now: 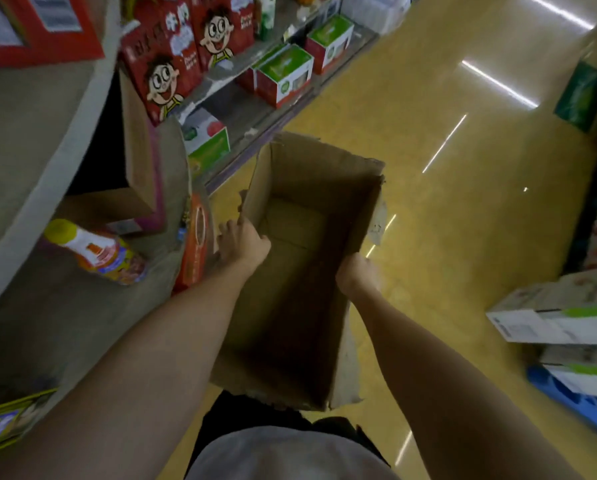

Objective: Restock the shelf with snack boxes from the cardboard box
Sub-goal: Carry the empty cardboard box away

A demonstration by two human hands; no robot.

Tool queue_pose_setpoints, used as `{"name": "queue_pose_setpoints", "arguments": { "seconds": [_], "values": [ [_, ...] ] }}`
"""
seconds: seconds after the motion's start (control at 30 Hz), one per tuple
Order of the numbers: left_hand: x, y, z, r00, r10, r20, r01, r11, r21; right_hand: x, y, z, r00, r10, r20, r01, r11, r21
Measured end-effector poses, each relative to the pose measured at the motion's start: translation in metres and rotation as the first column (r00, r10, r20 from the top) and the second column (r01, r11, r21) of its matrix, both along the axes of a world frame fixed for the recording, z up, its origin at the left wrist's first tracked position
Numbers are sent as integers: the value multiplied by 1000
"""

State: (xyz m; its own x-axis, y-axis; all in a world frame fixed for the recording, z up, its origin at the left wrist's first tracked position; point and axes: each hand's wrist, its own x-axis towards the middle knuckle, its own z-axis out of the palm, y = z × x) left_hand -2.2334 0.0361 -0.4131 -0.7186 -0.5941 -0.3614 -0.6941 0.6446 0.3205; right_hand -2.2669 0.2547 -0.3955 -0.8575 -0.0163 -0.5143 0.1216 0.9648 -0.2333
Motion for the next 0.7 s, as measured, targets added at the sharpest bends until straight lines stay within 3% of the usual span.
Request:
{"name": "queue_pose_setpoints", "arguments": {
  "seconds": [0.4,0.7],
  "values": [
    [-203,-58,21,999,-41,29,40,999,22,-195,-63,9,999,4,51,-1,999,-52],
    [-395,-140,-23,999,-25,36,20,992,123,-384,-132,-56,976,32,213,-8,993,-117]
  ]
}}
